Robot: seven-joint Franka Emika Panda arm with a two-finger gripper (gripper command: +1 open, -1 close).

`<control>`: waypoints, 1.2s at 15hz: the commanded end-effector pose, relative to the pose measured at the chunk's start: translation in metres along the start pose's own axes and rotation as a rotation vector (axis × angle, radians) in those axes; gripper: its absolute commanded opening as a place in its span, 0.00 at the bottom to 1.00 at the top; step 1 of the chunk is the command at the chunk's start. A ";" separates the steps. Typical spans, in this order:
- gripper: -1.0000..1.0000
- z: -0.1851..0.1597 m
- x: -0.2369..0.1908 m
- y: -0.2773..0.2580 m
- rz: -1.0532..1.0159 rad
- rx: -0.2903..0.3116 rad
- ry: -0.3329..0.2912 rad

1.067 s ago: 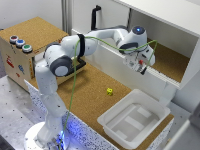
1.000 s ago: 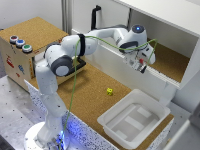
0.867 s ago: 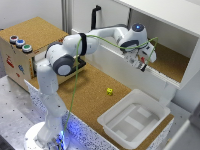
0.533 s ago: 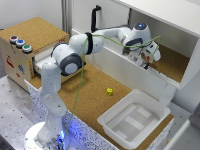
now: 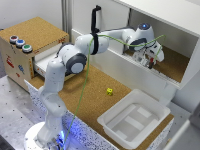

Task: Place the pink block inside the right cabinet

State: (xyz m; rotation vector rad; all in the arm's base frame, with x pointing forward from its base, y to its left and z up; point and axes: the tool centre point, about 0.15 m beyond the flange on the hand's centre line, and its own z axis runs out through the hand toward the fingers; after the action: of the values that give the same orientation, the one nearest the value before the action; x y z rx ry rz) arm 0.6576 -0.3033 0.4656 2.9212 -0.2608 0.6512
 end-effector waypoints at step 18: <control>1.00 -0.100 -0.231 -0.038 0.038 0.091 -0.219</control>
State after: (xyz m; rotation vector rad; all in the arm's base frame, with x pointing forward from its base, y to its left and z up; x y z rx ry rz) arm 0.5123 -0.2624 0.4886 3.1816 -0.2985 0.2291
